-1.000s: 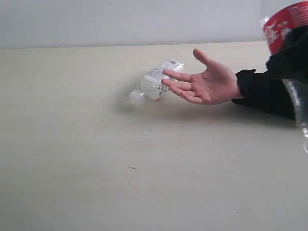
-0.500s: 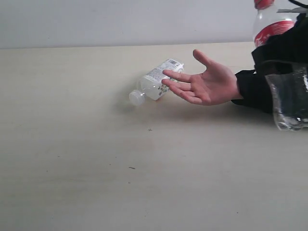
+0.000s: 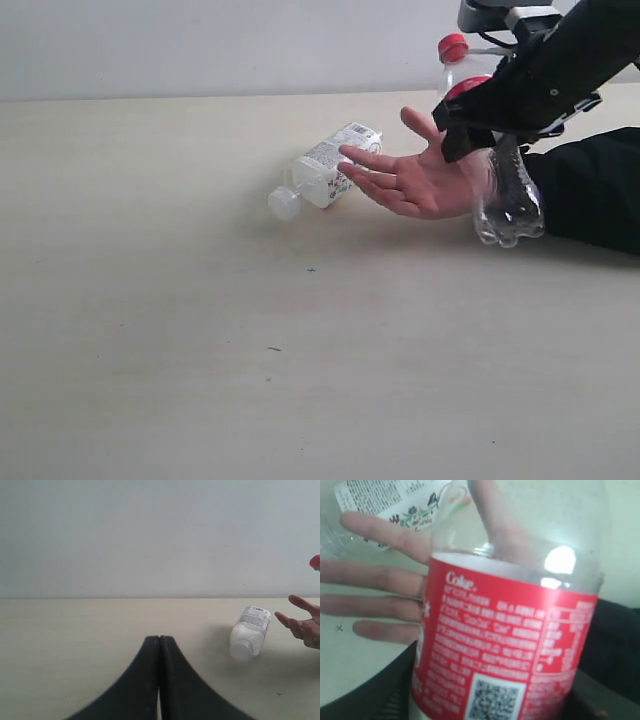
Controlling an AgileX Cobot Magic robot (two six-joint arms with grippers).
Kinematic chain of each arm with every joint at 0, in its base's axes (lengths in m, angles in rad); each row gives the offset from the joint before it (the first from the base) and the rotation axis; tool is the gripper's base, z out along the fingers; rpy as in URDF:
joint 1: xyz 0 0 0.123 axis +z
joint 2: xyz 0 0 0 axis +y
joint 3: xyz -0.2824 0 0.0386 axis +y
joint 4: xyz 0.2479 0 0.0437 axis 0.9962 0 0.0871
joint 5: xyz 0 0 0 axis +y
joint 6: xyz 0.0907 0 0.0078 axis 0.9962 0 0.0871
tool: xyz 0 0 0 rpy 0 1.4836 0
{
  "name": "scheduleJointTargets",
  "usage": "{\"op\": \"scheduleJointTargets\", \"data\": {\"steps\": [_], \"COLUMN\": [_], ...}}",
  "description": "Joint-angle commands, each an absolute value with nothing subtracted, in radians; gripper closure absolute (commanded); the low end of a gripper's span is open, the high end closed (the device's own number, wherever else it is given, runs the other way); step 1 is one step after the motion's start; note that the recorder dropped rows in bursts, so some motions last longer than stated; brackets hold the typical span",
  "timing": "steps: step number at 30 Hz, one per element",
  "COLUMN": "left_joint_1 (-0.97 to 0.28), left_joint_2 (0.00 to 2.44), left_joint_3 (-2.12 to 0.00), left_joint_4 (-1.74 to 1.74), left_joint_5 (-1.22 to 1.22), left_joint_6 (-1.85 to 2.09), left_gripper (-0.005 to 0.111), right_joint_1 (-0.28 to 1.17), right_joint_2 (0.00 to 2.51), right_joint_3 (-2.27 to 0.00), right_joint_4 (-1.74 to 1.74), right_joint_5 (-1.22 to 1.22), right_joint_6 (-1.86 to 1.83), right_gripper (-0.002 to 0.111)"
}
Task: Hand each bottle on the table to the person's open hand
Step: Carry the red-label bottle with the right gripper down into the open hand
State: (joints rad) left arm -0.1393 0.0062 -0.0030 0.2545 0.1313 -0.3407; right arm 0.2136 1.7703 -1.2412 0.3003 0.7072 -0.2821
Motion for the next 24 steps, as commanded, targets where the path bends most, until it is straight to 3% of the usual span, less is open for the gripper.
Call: {"op": "scheduleJointTargets", "data": {"steps": [1, 24], "left_joint_1": [-0.14, -0.14], "left_joint_2": [0.0, 0.0], "left_joint_3": [0.0, 0.0], "left_joint_4": [0.255, 0.255], "left_joint_5": [0.128, 0.128], "left_joint_6": [-0.339, -0.339], "left_gripper": [0.107, 0.107], "right_joint_1": [0.21, 0.21], "right_joint_2": [1.816, 2.002], "right_joint_3": [-1.326, -1.415], "right_joint_4": [0.314, 0.448], "right_joint_5": [0.715, 0.728], "right_joint_6": [-0.294, -0.398], "right_gripper": [0.108, 0.108]}}
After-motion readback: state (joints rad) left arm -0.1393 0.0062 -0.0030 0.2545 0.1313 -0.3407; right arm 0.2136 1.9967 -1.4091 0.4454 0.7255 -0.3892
